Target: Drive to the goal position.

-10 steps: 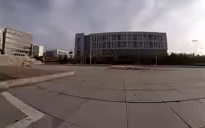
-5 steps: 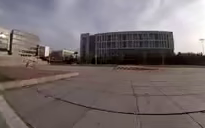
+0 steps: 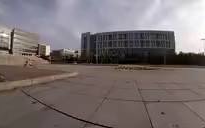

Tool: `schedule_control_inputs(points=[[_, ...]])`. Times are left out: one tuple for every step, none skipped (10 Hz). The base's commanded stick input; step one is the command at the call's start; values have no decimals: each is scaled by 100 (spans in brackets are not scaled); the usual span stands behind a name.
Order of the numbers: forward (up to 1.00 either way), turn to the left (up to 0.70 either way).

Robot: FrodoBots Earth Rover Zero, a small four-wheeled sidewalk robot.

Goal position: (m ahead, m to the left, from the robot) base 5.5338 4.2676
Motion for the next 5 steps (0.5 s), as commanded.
schedule_control_inputs(points=[[70, 0], [70, 0], [70, 0], [70, 0], [70, 0]])
